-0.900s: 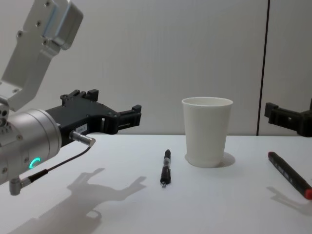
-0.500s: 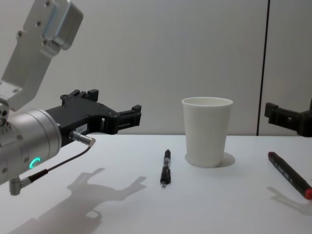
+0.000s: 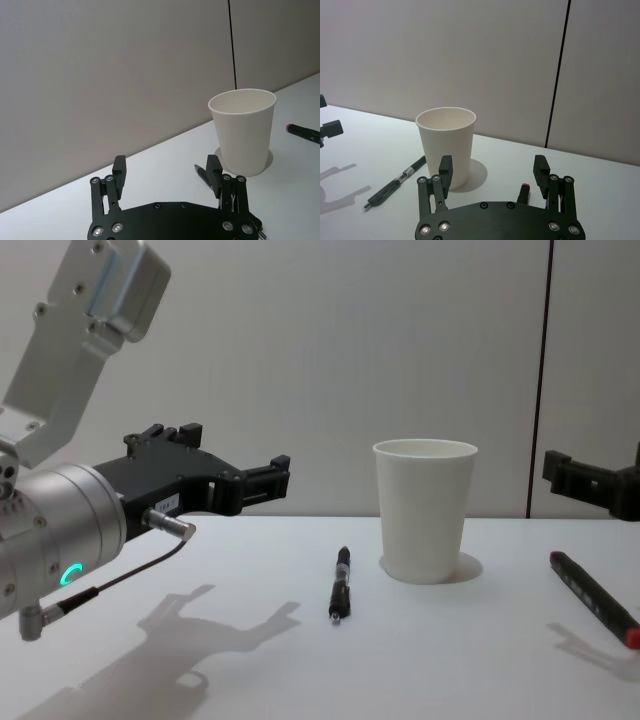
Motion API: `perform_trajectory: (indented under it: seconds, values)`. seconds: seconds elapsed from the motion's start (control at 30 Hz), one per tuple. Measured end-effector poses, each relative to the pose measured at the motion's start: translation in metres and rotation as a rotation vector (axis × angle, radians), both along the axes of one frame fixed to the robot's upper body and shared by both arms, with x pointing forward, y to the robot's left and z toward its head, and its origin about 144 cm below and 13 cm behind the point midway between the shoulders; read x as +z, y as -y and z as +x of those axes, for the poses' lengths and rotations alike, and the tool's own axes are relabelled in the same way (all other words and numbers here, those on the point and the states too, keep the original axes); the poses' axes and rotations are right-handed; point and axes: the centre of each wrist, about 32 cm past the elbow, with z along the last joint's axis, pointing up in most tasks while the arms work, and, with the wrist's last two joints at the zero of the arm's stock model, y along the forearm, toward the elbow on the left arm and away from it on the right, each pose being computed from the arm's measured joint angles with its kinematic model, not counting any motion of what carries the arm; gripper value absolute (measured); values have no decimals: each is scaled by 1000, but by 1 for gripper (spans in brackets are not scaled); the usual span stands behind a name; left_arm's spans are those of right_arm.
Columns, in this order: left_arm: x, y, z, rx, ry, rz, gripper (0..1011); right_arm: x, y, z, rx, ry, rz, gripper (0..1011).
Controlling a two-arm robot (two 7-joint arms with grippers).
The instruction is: Place the pen into the pen holder.
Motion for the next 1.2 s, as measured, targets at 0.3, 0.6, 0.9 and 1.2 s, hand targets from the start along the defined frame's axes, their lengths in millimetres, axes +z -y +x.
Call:
perform_trajectory:
  seconds: [0.3,0.6,0.9,1.2]
  values:
    - [0,0,0,0,0,0,1003,0,0,0,0,0,0,1001]
    - [0,0,0,0,0,0,1004,0,0,0,0,0,0,1001]
    - [0,0,0,0,0,0,1003,0,0,0,0,1,0,1001]
    - [0,0,0,0,0,0,1003,4,-6,10,-27,-14,-17,1001]
